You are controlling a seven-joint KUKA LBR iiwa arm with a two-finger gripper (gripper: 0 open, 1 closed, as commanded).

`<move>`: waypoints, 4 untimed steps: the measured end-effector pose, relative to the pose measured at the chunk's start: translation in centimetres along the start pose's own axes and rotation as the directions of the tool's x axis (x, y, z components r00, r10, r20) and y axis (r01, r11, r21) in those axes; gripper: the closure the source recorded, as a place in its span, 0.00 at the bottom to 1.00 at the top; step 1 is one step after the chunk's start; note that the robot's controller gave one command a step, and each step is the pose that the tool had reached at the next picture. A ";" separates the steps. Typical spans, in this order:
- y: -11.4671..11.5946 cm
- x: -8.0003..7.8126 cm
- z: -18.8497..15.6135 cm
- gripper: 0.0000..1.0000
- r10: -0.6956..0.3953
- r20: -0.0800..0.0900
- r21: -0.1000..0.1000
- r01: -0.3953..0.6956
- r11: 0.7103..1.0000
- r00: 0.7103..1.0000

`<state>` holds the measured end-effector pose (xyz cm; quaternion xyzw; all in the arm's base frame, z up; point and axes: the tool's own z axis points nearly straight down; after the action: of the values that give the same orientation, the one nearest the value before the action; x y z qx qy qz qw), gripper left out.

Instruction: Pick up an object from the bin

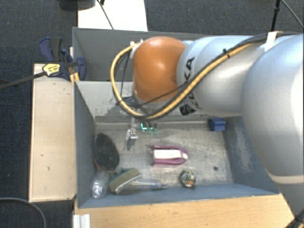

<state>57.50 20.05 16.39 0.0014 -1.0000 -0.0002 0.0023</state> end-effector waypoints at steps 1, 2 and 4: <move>-9.9 -0.4 6.8 0.00 -0.130 0.005 0.001 0.130 0.992 0.992; -16.7 4.5 5.9 0.00 -0.335 0.004 0.003 0.335 0.942 0.942; -25.0 0.9 8.0 0.00 -0.306 0.007 -0.004 0.307 0.952 0.952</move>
Offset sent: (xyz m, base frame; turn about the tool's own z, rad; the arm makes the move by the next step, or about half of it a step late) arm 0.0033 -0.0957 -0.0680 -0.1374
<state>56.66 -4.96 8.40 0.1565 -0.9877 -0.0028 -0.0012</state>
